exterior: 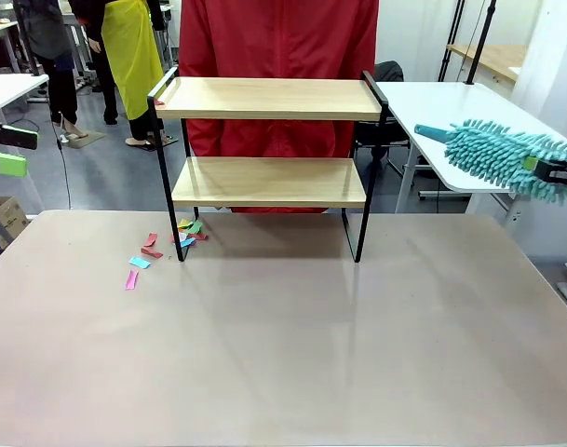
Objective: Clean the shelf.
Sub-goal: Hand the Duster back to the human.
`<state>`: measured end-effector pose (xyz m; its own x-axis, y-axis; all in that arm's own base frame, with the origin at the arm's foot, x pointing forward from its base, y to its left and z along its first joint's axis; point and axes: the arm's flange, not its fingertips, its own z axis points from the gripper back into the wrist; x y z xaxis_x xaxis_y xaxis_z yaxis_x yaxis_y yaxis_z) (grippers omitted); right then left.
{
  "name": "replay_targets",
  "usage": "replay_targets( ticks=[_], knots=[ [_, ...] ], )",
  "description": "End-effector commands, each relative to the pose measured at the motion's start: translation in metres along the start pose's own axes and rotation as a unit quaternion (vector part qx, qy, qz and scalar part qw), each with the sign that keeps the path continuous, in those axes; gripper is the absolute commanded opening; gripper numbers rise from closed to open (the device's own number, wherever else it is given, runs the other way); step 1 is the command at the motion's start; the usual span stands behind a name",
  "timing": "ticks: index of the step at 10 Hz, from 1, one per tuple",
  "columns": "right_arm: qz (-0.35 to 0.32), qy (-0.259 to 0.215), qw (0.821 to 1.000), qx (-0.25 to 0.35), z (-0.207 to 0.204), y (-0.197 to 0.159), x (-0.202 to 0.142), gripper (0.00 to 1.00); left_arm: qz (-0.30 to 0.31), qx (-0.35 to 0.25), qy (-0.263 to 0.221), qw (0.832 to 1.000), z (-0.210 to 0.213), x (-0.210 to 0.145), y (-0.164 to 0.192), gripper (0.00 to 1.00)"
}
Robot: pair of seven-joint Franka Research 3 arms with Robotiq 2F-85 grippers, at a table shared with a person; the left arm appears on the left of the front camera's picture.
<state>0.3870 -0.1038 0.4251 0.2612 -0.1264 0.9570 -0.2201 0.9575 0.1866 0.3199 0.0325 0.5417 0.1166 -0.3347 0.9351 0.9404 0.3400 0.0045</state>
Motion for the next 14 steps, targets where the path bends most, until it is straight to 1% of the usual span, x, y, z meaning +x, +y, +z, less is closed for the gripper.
replay_targets(
  ticks=[1, 14],
  knots=[
    [-0.003, 0.001, 1.000, 0.002, 0.0005, 0.0006, 0.0016, 0.17, -0.010, 0.001, -0.015, 1.000, -0.0027, 0.0013, 0.0016, 1.00],
    [-0.003, 0.001, 1.000, 0.002, 0.0005, 0.0006, 0.0016, 0.17, -0.010, 0.001, -0.015, 1.000, -0.0027, 0.0013, 0.0016, 1.00]
  ],
)
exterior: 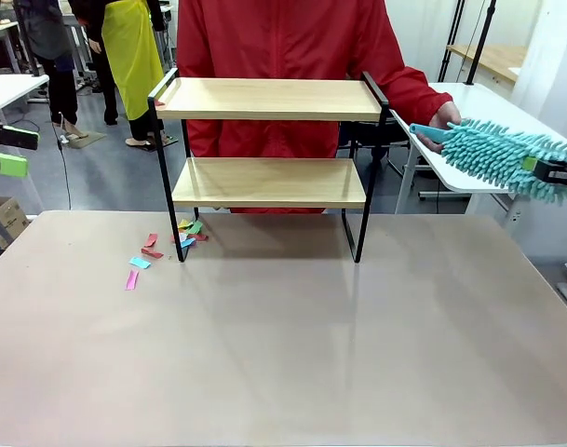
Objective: Clean the shelf.
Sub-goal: Hand the Duster back to the human.
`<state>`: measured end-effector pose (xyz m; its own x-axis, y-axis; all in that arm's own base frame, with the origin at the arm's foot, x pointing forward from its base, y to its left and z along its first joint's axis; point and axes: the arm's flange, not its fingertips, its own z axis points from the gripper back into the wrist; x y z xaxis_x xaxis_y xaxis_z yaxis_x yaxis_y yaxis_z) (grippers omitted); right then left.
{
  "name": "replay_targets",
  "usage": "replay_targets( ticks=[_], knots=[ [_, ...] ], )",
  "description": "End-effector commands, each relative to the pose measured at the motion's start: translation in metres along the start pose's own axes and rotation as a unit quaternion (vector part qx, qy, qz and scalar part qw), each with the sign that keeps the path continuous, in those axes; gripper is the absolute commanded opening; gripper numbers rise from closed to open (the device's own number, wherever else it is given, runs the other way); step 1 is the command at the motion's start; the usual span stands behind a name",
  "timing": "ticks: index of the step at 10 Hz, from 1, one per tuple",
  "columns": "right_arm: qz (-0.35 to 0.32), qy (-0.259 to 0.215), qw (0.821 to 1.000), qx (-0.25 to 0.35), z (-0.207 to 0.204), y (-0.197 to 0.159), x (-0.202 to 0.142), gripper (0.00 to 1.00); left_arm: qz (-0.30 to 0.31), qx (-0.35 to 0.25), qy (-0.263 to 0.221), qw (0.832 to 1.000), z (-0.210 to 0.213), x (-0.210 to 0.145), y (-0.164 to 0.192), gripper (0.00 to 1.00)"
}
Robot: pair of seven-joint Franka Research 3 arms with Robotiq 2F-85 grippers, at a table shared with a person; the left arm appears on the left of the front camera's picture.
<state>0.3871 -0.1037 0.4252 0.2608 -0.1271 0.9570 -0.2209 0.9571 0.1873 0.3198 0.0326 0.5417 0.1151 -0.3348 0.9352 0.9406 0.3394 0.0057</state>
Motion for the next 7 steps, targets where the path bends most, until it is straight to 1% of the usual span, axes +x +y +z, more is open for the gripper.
replay_targets(
  ticks=[1, 5, 6, 7],
  knots=[
    [-0.002, 0.001, 1.000, 0.001, 0.0006, 0.0004, 0.0015, 0.17, -0.009, 0.001, -0.015, 1.000, -0.0029, 0.0013, 0.0016, 1.00],
    [-0.002, 0.001, 1.000, 0.001, 0.0006, 0.0004, 0.0015, 0.17, -0.009, 0.001, -0.015, 1.000, -0.0029, 0.0013, 0.0016, 1.00],
    [0.000, 0.000, 1.000, 0.000, 0.0001, -0.0001, 0.0000, 0.76, -0.009, 0.001, -0.015, 1.000, -0.0029, 0.0013, 0.0016, 1.00],
    [0.000, 0.000, 1.000, 0.000, -0.0009, -0.0002, 0.0004, 0.75, -0.009, 0.001, -0.015, 1.000, -0.0029, 0.0013, 0.0016, 1.00]
  ],
)
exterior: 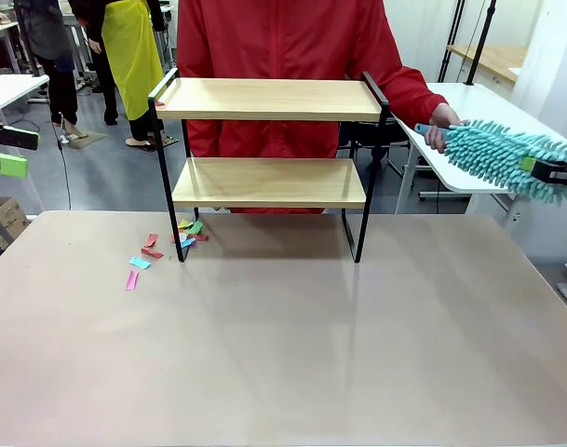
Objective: Clean the shelf.
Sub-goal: Hand the Duster back to the human.
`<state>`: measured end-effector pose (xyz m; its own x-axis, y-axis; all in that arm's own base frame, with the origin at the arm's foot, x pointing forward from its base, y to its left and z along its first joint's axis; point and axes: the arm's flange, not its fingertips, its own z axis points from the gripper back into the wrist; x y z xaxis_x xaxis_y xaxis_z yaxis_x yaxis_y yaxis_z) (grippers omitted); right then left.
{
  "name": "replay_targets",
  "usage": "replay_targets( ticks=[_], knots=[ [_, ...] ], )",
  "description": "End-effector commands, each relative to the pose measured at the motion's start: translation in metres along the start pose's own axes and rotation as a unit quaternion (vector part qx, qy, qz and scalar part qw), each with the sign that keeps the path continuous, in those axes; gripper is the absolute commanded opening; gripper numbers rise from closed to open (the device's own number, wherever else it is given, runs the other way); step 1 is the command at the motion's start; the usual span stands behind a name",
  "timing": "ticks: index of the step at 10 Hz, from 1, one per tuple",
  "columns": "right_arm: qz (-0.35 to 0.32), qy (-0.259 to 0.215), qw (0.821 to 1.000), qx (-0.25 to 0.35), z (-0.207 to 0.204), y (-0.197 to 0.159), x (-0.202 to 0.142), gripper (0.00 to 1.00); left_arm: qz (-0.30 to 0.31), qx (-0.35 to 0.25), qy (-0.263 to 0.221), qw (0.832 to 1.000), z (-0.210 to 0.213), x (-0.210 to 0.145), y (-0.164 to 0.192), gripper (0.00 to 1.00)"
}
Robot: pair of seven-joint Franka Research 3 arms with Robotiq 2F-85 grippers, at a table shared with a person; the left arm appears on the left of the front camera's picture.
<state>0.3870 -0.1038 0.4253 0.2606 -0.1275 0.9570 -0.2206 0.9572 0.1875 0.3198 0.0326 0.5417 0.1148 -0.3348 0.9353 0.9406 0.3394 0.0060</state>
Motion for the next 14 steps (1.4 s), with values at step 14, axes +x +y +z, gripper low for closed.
replay_targets(
  ticks=[14],
  knots=[
    [-0.278, -0.130, 0.950, 0.048, 0.102, -0.111, 0.162, 1.00, -0.009, 0.001, -0.015, 1.000, -0.003, 0.001, 0.002, 1.00]
  ],
)
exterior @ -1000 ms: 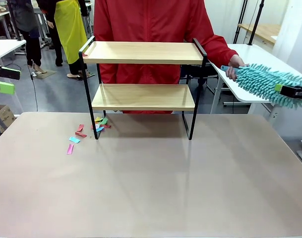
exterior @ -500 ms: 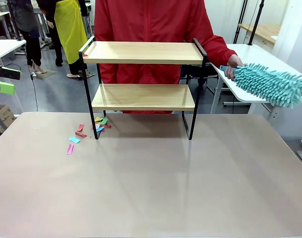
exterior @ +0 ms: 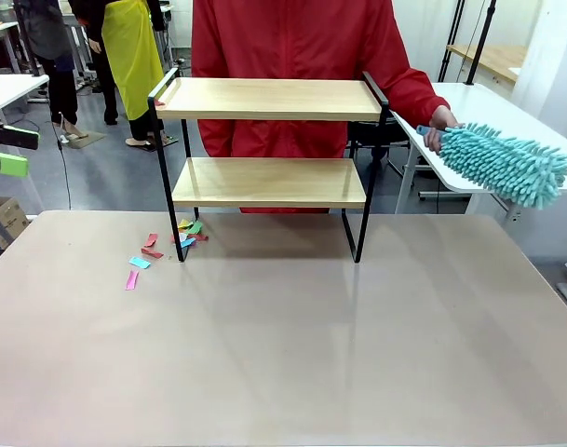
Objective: Clean the shelf.
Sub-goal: Hand the Duster back to the human.
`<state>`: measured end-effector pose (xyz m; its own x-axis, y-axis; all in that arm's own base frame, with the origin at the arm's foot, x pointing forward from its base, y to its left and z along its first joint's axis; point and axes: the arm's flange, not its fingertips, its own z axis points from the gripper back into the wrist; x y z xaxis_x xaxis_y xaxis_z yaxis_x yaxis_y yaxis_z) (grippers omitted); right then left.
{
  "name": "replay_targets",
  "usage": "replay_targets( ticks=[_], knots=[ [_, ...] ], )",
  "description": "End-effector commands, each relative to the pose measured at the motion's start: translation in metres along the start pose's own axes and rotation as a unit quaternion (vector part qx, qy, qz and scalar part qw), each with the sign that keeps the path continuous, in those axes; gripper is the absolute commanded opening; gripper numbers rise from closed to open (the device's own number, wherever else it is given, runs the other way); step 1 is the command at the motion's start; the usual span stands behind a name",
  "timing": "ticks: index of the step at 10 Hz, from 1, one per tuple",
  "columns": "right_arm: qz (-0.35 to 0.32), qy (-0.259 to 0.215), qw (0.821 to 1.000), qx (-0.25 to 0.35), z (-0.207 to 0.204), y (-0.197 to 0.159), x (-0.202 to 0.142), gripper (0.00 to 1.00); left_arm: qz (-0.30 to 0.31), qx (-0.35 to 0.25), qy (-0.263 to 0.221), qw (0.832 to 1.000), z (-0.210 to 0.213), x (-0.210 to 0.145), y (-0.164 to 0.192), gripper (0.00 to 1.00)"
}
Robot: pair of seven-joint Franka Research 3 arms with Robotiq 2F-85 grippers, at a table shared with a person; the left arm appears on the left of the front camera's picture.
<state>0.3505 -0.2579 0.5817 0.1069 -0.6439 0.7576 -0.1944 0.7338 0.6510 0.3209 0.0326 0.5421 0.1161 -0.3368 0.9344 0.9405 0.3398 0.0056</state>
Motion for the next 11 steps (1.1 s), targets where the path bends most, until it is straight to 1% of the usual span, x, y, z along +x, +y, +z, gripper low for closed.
replay_targets(
  ticks=[1, 11],
  knots=[
    [0.018, 0.001, 1.000, 0.001, -0.0010, 0.0098, -0.0020, 1.00, -0.010, 0.001, -0.016, 1.000, -0.0026, 0.0009, 0.0006, 1.00],
    [0.018, 0.001, 1.000, 0.001, -0.0010, 0.0098, -0.0020, 1.00, -0.010, 0.001, -0.016, 1.000, -0.0026, 0.0009, 0.0006, 1.00]
  ],
)
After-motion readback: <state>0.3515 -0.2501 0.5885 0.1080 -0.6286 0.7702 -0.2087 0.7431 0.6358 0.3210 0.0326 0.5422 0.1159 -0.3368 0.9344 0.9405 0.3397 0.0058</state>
